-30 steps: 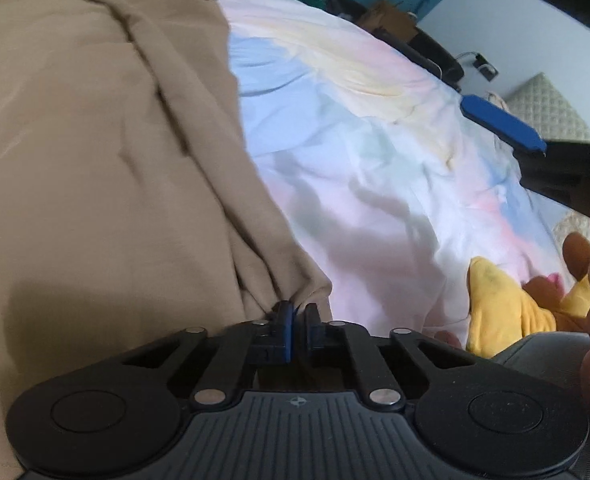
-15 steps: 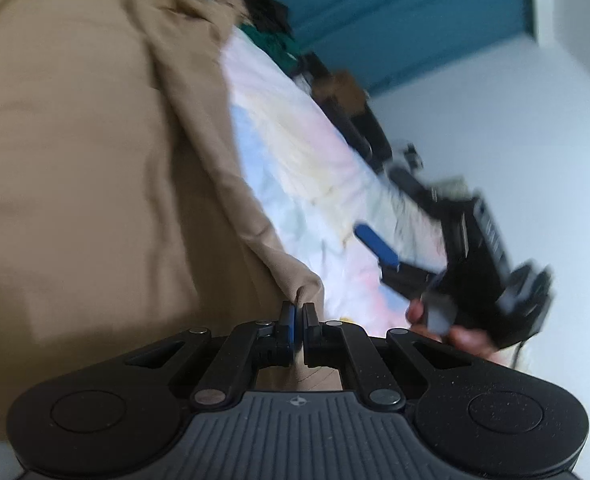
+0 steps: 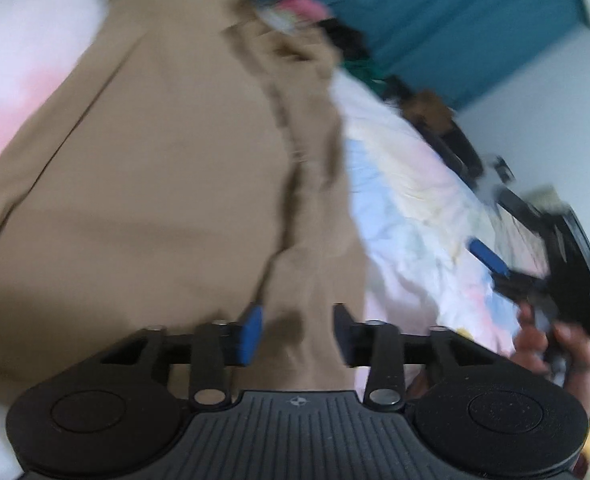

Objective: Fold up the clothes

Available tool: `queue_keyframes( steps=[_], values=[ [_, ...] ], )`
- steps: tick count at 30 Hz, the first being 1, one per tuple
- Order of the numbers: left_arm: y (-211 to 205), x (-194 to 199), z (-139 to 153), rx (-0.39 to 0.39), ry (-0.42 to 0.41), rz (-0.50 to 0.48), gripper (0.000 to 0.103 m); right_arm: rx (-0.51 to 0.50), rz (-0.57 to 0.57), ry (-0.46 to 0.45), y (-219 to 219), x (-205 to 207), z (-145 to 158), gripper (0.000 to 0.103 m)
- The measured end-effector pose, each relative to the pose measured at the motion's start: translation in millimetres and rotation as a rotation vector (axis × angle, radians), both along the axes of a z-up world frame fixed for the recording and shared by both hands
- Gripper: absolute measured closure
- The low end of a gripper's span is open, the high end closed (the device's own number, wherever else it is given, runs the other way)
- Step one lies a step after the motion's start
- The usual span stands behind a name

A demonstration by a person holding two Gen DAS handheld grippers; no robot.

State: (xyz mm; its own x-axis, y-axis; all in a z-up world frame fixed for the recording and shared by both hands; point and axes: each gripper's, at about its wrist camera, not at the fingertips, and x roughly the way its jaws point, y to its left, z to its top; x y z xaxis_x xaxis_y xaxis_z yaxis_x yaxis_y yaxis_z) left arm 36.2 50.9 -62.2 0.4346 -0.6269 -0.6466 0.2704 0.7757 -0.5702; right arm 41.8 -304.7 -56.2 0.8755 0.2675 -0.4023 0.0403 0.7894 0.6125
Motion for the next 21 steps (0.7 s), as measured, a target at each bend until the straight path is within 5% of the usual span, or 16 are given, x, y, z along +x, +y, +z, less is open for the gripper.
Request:
queue_keyframes(
  steps=[1, 6, 9, 11, 17, 21],
  values=[
    [-9, -4, 4, 0.030, -0.030, -0.021, 0.044, 0.000, 0.001, 0.002, 0, 0, 0, 0.009],
    [-50, -20, -4, 0.301, -0.107, -0.097, 0.045, -0.013, 0.020, 0.010, 6, 2, -1, 0.009],
    [-53, -29, -15, 0.410, -0.092, -0.145, 0.076, -0.024, 0.029, 0.014, 9, 2, -1, 0.009],
    [-52, -33, -14, 0.386, -0.083, -0.170, 0.094, -0.031, 0.032, 0.017, 11, 2, -1, 0.009],
    [4, -26, -9, 0.009, 0.094, -0.025, 0.097, -0.079, 0.037, 0.028, 18, 5, -2, 0.009],
    [23, -33, -11, -0.098, 0.134, 0.050, 0.098, -0.145, 0.151, 0.019, 40, 30, 9, 0.009]
  ],
)
